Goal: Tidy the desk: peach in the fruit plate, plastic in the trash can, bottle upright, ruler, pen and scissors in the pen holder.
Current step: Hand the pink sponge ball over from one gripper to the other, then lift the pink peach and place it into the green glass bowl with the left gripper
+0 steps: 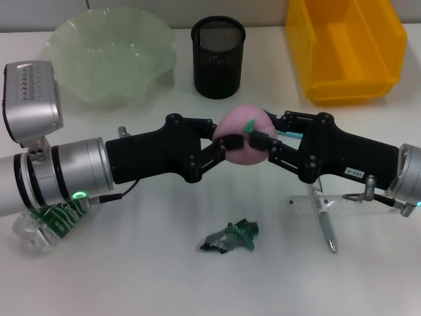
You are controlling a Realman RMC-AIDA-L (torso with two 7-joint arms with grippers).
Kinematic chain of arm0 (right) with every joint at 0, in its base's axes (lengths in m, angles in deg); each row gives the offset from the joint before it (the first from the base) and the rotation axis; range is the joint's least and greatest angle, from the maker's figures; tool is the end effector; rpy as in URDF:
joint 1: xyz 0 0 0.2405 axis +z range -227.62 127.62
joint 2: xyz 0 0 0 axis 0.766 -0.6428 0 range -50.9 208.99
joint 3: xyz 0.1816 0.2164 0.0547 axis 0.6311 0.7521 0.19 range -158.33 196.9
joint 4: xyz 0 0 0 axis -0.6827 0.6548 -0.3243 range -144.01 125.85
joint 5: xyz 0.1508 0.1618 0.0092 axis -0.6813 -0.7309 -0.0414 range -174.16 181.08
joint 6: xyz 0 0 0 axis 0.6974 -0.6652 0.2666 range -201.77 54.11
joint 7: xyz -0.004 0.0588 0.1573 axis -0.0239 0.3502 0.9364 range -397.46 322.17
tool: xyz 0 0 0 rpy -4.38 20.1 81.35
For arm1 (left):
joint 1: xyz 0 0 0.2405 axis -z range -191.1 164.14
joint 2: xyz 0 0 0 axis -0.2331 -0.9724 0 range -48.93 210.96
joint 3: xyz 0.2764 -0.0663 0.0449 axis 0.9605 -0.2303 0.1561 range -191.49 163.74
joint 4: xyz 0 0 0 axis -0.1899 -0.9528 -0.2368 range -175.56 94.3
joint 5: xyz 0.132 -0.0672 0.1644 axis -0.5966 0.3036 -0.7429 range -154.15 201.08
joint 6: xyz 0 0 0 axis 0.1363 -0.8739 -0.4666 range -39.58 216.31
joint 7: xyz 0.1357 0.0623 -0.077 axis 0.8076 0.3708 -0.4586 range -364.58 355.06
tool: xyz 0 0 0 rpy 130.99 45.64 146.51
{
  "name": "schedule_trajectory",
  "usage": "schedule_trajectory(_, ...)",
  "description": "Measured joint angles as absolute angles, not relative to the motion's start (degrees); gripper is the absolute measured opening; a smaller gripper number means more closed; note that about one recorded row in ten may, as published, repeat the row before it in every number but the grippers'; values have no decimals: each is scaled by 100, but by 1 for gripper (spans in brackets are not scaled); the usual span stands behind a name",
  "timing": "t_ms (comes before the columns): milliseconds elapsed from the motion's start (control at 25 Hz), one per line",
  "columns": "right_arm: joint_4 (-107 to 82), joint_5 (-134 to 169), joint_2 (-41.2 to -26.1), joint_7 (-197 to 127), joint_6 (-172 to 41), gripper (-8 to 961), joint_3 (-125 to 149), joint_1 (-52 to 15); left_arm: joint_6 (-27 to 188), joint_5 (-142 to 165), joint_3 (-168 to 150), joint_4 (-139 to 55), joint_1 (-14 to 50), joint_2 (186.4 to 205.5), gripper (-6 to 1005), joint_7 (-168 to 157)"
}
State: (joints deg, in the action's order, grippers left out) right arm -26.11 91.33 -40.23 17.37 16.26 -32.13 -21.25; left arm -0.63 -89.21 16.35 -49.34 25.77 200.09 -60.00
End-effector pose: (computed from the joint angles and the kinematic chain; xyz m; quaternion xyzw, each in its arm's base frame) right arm 0.2660 0.3285 -0.0786 -0.8961 0.1582 0.3876 0.1472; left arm -0.2372 0.3471 -0.1027 -0.9164 -0.1561 -0.3584 0.0854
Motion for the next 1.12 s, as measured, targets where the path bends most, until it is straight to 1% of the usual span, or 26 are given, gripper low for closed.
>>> schedule_trajectory(80,-2614,9142,-4023,1735,1651,264,-3213,-2130,-63,-8919,1635,-4928,2579,20011,163,-5987)
schedule_trajectory(280,-2628,9147,-4013,1735,1669,506,-3213,-2151,-63,-8913,1628,-4914,2590,20011,119,-5992)
schedule_trajectory(640,-2651,9152,-4004,1735,1686,686,-3213,-2197,-66,-8803,1627,-4912,2555,20011,50,-5993)
schedule_trajectory(1120,-2741,9125,-3995,1343,1997,686,-3151,-2571,143,-7848,1617,-4989,2433,19977,44,-5705)
